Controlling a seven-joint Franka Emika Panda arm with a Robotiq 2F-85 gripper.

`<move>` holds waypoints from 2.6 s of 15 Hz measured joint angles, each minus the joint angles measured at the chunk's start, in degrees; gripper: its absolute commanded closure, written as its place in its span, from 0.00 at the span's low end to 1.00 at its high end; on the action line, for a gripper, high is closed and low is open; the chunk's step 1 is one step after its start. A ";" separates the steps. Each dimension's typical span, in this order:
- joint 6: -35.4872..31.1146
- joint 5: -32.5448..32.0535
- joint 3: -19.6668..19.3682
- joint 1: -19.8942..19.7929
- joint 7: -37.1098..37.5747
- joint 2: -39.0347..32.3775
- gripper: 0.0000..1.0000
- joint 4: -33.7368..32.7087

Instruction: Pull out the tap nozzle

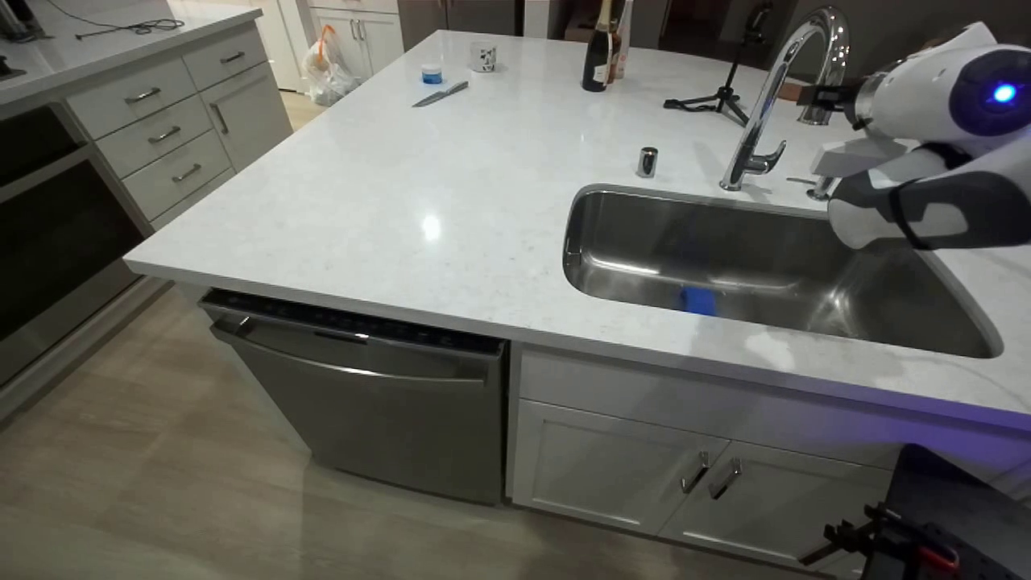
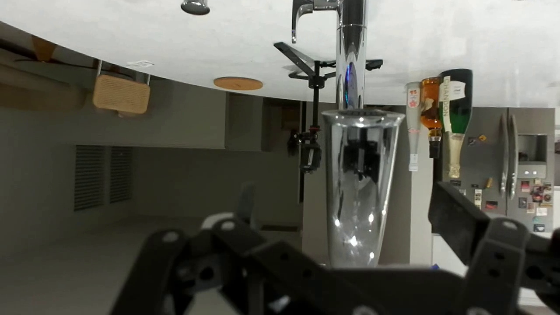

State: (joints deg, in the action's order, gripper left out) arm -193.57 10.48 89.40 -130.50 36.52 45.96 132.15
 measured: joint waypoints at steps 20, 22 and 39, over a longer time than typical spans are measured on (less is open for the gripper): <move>0.00 0.30 13.51 -18.33 -3.88 0.07 1.00 -14.29; 0.00 0.31 13.56 -18.35 -4.33 0.07 1.00 -14.27; -0.01 0.38 14.84 -17.05 -7.20 0.21 0.99 -13.84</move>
State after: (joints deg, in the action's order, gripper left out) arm -193.58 10.86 104.24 -147.55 29.33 46.17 118.31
